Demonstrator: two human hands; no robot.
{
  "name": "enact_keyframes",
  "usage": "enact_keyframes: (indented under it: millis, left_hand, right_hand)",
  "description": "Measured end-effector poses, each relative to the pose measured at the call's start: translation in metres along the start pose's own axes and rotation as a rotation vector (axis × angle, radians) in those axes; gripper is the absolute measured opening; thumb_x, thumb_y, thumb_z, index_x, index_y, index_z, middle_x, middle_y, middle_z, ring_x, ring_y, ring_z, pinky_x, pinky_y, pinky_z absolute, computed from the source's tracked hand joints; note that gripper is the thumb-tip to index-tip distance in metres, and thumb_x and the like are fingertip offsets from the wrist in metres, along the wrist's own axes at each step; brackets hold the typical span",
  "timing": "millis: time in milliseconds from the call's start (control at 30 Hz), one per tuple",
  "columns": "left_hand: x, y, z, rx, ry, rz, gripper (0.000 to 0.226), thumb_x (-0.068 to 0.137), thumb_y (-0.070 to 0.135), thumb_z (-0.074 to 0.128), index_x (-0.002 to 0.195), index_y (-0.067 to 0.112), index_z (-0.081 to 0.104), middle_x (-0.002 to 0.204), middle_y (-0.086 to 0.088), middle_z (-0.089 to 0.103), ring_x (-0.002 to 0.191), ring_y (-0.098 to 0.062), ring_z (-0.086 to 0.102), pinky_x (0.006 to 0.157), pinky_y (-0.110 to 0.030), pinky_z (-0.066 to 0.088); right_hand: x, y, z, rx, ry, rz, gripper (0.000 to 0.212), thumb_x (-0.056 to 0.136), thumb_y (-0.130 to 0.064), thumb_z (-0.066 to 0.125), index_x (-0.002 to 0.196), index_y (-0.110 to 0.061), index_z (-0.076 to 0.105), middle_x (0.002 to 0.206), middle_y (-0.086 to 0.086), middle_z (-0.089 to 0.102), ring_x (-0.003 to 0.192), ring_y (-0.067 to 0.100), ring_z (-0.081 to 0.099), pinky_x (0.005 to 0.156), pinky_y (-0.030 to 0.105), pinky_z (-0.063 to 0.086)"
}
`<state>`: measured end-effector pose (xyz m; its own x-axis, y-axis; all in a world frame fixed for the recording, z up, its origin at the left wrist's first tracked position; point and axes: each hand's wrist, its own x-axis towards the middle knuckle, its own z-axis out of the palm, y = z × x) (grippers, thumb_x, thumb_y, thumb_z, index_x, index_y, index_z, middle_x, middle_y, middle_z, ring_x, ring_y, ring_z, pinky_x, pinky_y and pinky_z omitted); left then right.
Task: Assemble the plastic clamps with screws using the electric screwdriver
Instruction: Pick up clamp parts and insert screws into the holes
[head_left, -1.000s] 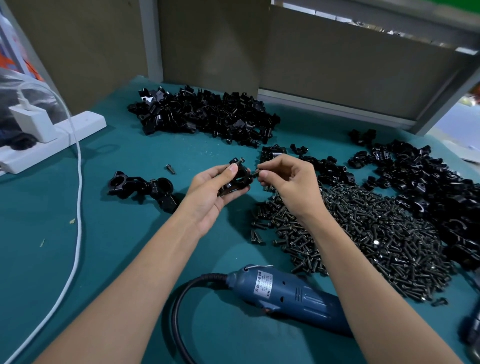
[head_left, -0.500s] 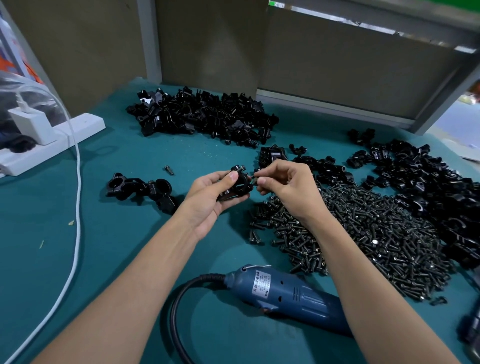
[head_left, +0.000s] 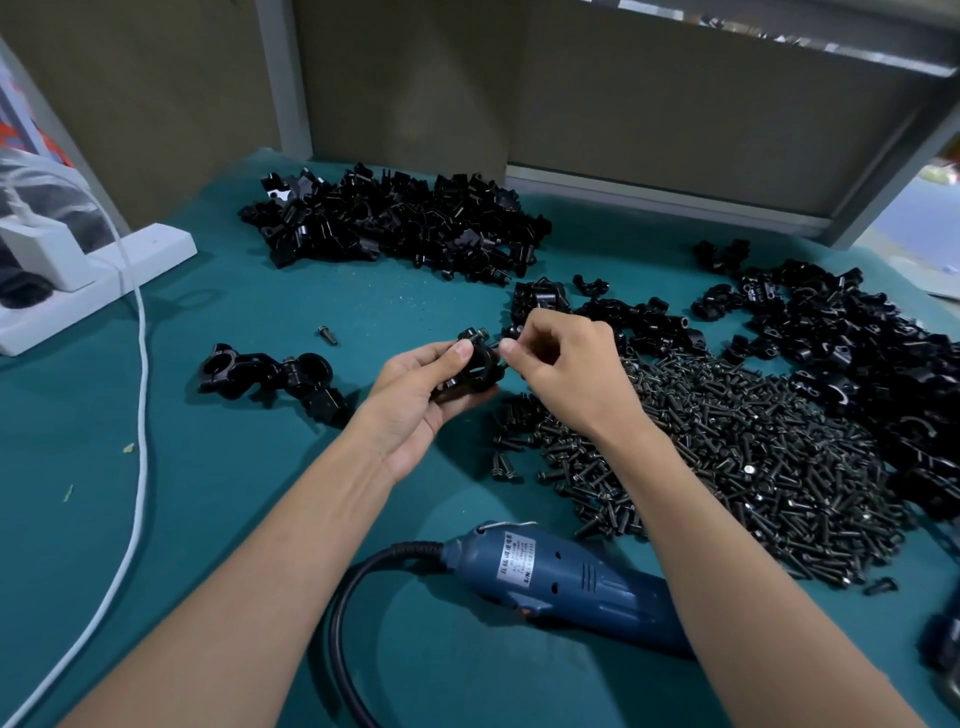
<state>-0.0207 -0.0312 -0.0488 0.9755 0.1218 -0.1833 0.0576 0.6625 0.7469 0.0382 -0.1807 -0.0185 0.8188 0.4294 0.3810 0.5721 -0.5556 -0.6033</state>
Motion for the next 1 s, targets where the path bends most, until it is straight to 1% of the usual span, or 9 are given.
enact_keyframes:
  millis: [200,333,400,533,600,767,867,933,1000]
  left_hand:
    - [0.001,-0.001,-0.001,0.073,-0.02,-0.019,0.018,0.095,0.008,0.056,0.102,-0.006,0.065,0.1,-0.018,0.072,0.091,-0.025,0.071,0.073,-0.029,0.061]
    - [0.0,0.0,-0.002,0.101,-0.029,-0.009,0.018,0.089,0.01,0.06,0.099,-0.003,0.067,0.096,-0.014,0.074,0.09,-0.021,0.073,0.071,-0.028,0.06]
    - [0.0,0.001,-0.003,0.093,-0.027,-0.009,0.018,0.092,0.011,0.059,0.1,-0.003,0.067,0.094,-0.013,0.076,0.089,-0.02,0.074,0.071,-0.028,0.06]
    - [0.001,0.003,-0.003,0.06,0.003,-0.004,0.019,0.096,0.011,0.057,0.1,-0.006,0.065,0.091,-0.014,0.076,0.088,-0.022,0.074,0.07,-0.028,0.06]
    - [0.001,0.003,-0.003,0.069,0.002,-0.009,0.019,0.096,0.011,0.057,0.098,-0.006,0.066,0.092,-0.015,0.076,0.089,-0.023,0.074,0.07,-0.028,0.061]
    - [0.0,0.003,-0.003,0.104,-0.023,-0.012,0.02,0.094,0.012,0.058,0.101,-0.004,0.067,0.097,-0.014,0.076,0.093,-0.023,0.073,0.071,-0.027,0.06]
    - [0.001,0.004,-0.003,0.084,-0.017,-0.01,0.021,0.095,0.012,0.057,0.101,-0.005,0.066,0.095,-0.014,0.076,0.091,-0.023,0.073,0.073,-0.029,0.061]
    - [0.001,0.005,-0.003,0.089,-0.007,-0.01,0.019,0.096,0.012,0.057,0.098,-0.004,0.066,0.091,-0.014,0.076,0.088,-0.023,0.074,0.071,-0.028,0.061]
    - [0.001,0.005,-0.002,0.102,-0.009,-0.005,0.019,0.096,0.012,0.057,0.097,-0.004,0.066,0.092,-0.014,0.075,0.088,-0.022,0.074,0.071,-0.027,0.061]
  right_hand:
    - [-0.005,-0.001,0.003,-0.107,-0.124,-0.05,0.037,0.101,-0.025,0.048,0.067,-0.01,0.044,0.057,0.005,0.047,0.052,0.021,0.041,0.054,0.04,0.035]
    - [-0.004,-0.001,0.003,-0.158,-0.191,0.039,0.051,0.101,-0.044,0.043,0.061,-0.011,0.043,0.056,0.005,0.046,0.05,0.02,0.039,0.052,0.034,0.03]
    - [-0.005,-0.001,0.0,-0.135,-0.195,0.039,0.051,0.1,-0.049,0.04,0.068,-0.011,0.048,0.061,0.004,0.052,0.055,0.021,0.046,0.053,0.037,0.038]
    - [-0.006,-0.002,-0.007,-0.08,-0.187,-0.017,0.016,0.1,-0.03,0.05,0.097,-0.016,0.058,0.084,-0.002,0.062,0.075,0.018,0.057,0.068,0.04,0.05]
    - [-0.005,0.0,-0.006,-0.154,-0.217,-0.042,0.011,0.099,-0.024,0.051,0.094,-0.017,0.057,0.079,-0.002,0.059,0.069,0.02,0.054,0.063,0.04,0.048]
    - [-0.006,-0.001,-0.006,-0.242,-0.169,0.023,0.049,0.099,-0.053,0.038,0.069,-0.017,0.053,0.059,-0.002,0.054,0.056,0.019,0.051,0.054,0.034,0.039]
    - [-0.005,-0.003,-0.009,-0.09,-0.188,0.013,0.027,0.098,-0.043,0.051,0.092,-0.018,0.06,0.076,-0.007,0.063,0.069,0.014,0.058,0.063,0.036,0.049]
    - [-0.005,-0.002,-0.008,-0.11,-0.209,-0.023,0.012,0.096,-0.029,0.059,0.091,-0.018,0.06,0.075,-0.007,0.062,0.069,0.016,0.058,0.066,0.04,0.051]
    - [-0.006,-0.001,-0.007,-0.174,-0.213,-0.013,0.028,0.098,-0.037,0.052,0.08,-0.017,0.059,0.067,-0.003,0.062,0.064,0.019,0.059,0.065,0.043,0.052]
